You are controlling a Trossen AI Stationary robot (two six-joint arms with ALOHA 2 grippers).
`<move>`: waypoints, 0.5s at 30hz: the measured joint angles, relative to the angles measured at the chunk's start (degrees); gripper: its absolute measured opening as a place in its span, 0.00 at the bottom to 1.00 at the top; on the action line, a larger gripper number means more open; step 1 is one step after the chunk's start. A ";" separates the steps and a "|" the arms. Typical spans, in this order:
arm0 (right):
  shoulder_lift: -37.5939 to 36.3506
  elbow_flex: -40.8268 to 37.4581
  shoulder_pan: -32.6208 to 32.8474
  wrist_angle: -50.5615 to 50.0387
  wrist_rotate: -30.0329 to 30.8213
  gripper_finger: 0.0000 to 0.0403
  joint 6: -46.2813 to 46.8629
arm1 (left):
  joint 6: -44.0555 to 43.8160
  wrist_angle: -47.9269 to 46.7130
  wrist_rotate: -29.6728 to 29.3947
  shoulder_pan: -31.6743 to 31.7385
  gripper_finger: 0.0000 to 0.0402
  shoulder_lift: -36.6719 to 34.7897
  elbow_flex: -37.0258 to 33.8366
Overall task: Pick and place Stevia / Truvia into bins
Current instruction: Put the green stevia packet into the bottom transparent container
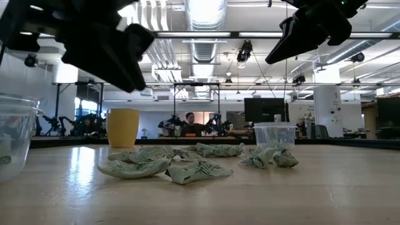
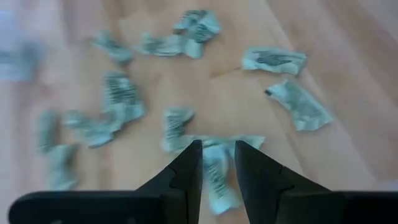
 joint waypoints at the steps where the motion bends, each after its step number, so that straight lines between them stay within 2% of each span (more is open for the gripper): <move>1: 0.00 -0.02 0.00 -0.04 -0.02 0.14 0.00 | 0.24 0.39 1.51 0.49 0.19 0.84 0.00; 9: 0.11 -0.24 0.00 -0.03 -0.02 0.14 0.04 | 1.75 1.08 7.01 2.19 0.19 8.23 1.13; 15: 0.11 -0.47 0.00 -0.01 0.00 0.14 0.07 | 4.26 0.83 7.50 2.25 0.19 10.59 2.18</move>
